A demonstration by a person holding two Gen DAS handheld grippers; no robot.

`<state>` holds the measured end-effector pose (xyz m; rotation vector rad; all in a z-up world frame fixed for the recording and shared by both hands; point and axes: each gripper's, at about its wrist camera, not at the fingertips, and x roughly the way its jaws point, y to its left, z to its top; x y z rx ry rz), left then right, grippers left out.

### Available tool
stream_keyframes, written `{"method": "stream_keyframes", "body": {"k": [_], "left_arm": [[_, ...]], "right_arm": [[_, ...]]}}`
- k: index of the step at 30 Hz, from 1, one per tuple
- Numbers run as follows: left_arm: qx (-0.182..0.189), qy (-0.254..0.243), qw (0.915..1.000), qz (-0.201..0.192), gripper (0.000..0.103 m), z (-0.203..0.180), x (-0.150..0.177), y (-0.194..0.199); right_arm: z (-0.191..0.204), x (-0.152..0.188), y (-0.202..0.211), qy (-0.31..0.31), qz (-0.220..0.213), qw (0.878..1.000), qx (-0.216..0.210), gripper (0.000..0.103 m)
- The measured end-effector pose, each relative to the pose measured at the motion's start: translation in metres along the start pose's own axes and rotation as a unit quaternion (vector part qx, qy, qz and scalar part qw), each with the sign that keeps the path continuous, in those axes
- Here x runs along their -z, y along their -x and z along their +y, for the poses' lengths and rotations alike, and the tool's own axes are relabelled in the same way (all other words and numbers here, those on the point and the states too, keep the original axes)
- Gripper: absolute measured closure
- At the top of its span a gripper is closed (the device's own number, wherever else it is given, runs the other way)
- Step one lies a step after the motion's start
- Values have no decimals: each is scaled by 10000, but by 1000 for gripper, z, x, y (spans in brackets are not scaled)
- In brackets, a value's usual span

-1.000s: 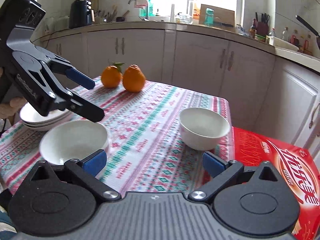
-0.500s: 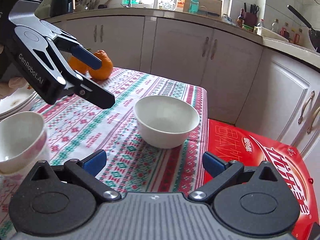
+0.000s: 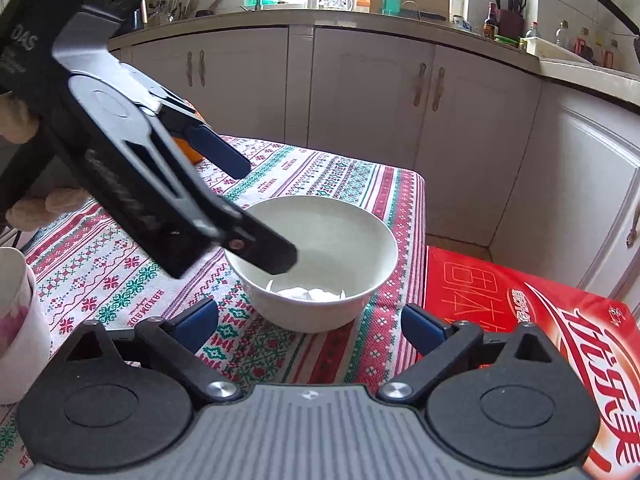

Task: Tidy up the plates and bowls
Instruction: 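Move right tool to the remaining white bowl and grasp its rim, then lift the white bowl with right tool and carry it to the nested bowls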

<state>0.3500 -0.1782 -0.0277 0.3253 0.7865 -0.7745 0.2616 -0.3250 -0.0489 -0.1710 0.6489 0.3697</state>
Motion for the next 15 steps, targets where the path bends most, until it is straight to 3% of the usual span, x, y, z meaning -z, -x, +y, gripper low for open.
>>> {"method": "stream_keyframes", "body": {"k": [10,15], "left_arm": [[245,138,9994,213,30,6,-9,-21],[276,150,9992,257,32,8,-11,-25]], "right_arm": [[-4,-4,-9,67,23,10000,-60,16],[-5,-4,-8,1,-7,10000,-66,16]]}}
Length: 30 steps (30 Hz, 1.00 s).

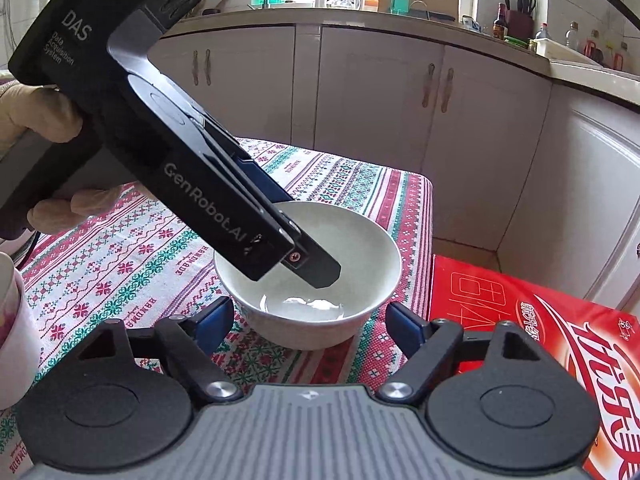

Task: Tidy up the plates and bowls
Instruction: 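Lift the white bowl with right tool and carry it to the nested bowls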

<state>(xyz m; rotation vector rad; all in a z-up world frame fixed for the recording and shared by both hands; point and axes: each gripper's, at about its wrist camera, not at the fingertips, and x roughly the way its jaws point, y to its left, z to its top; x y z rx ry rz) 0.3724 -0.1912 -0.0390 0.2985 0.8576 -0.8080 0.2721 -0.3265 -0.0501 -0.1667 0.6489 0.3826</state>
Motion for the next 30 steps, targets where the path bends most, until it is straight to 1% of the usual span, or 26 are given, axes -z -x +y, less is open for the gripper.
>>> {"method": "stream_keyframes", "body": {"k": [3,6,19,30], "left_arm": [[24,22,10000,17,33,2,0,0],[26,70,10000,42,38,4,0,-1],[69,124,9998,109,39,3,0,0],[68,98,9999,68,39,-7,7,20]], "right_arm": [[0,-2,-1,18,8,10000,-8,17],[-1,-3,-3,20,16,10000,-36,19],[0,-5,0,-4,93,9999,-38,19],[12,-5,17,92,102,9999,-54,19]]}}
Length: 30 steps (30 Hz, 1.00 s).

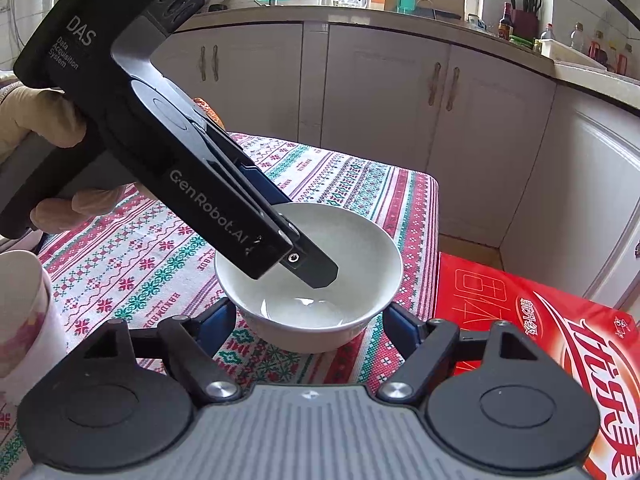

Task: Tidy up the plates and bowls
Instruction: 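Lift the white bowl with right tool and carry it to the nested bowls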

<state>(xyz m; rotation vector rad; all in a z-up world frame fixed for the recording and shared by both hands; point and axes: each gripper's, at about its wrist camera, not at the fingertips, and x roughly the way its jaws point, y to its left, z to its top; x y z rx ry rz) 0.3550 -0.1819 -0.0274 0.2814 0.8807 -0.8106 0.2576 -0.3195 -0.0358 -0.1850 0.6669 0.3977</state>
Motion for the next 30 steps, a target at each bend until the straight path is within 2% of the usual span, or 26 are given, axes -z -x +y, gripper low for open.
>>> {"method": "stream_keyframes", "body": {"k": [12,30], "left_arm": [[-91,19,9996,-251,39,-19,17,51],[-475,275,9966,-608,38,-40,68,135]], "right_arm": [[29,-5,45,113,-126,9998,-79,19],[99,-12,103,531,-275,9974,-410,19]]}}
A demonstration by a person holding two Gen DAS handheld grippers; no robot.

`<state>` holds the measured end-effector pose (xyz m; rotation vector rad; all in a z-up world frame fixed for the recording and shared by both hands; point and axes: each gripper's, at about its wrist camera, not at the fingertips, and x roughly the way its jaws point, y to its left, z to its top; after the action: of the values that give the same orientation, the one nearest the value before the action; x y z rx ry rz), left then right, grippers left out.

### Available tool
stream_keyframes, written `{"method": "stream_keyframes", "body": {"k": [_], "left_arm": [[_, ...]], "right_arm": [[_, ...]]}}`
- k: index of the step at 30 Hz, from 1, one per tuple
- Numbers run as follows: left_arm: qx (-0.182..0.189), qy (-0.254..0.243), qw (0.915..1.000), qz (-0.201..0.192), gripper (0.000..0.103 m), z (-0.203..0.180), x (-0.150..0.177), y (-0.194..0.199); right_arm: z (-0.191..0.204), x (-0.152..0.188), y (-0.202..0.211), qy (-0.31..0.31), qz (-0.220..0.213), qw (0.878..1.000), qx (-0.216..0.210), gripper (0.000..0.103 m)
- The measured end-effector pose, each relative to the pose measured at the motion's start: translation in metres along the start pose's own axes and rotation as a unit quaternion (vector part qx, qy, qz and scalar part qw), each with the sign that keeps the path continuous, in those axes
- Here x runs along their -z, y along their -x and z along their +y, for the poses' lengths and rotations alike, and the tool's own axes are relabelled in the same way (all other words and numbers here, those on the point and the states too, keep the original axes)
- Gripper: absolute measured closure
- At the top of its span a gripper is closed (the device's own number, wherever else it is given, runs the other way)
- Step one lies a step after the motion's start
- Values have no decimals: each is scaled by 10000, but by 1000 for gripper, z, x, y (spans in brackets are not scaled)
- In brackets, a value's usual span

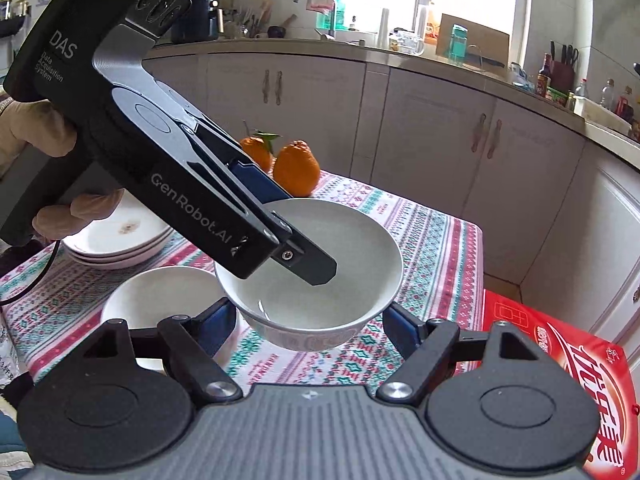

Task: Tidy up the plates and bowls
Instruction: 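Lift the white bowl with right tool and carry it to the nested bowls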

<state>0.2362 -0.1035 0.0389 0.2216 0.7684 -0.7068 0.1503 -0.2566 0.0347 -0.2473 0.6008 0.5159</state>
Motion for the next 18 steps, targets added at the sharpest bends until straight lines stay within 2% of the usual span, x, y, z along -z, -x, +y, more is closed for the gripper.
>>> {"method": "stream_keyframes", "body": {"k": [9,18], "left_arm": [[-185,193,9996,-113,38,4,24,33],[-293,373,9988,-129,38,11,47,48]], "right_arm": [[31,-5,9,171,-59,9996,-237,19],[53,-4,3,220,39,9984,-514,19]]}}
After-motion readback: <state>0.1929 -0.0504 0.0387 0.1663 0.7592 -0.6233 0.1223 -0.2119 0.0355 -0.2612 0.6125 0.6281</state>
